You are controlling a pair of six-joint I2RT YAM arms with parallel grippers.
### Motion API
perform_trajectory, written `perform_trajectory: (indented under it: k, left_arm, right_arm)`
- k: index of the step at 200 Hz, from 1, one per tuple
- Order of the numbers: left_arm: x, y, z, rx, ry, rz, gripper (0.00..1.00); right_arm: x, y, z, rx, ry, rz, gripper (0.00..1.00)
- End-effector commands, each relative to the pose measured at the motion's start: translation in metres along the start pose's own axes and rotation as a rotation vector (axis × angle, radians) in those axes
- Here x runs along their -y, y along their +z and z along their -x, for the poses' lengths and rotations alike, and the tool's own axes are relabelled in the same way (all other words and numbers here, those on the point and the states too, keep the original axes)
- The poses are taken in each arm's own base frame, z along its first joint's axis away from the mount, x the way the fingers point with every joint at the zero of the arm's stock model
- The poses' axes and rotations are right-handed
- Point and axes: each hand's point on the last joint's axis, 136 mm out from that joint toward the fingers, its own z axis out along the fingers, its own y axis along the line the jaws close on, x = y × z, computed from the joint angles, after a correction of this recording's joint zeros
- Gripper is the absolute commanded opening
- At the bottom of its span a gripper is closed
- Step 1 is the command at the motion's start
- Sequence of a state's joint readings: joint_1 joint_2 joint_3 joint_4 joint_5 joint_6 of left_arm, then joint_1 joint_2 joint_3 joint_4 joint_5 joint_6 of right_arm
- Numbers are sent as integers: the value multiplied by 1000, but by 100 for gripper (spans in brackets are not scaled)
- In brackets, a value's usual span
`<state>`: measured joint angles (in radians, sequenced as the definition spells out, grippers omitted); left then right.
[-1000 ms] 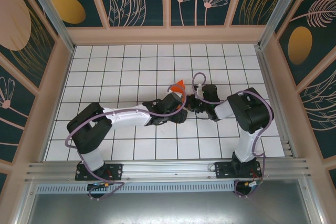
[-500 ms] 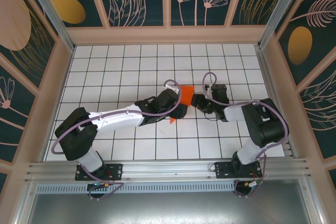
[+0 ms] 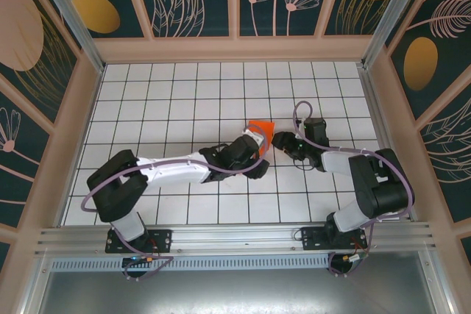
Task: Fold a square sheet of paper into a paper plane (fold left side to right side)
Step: Fold the wing for the fifth time at the center of the table.
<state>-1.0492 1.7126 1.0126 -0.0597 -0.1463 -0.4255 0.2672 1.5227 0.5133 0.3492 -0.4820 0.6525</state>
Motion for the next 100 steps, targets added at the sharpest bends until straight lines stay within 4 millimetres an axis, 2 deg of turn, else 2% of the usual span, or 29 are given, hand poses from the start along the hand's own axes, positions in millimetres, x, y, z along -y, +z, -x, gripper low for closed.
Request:
perform_trajectory:
  k: [1,20,51,100]
  left_arm:
    - [-4,16,-4,-15,79,89,79]
    - [-12,25,-3,-17,100,171,81]
    - [-29,28,2,3,99,276,82]
    - [-31,40,-5,-20,123,306,78]
  right_arm:
    - [-12,-2,3,-6,-15,36,53]
    - [-13,-1,3,-11,-10,45,54]
    - [-14,0,2,-15,-11,50,54]
    - [-15,4,0,-28,-11,54,54]
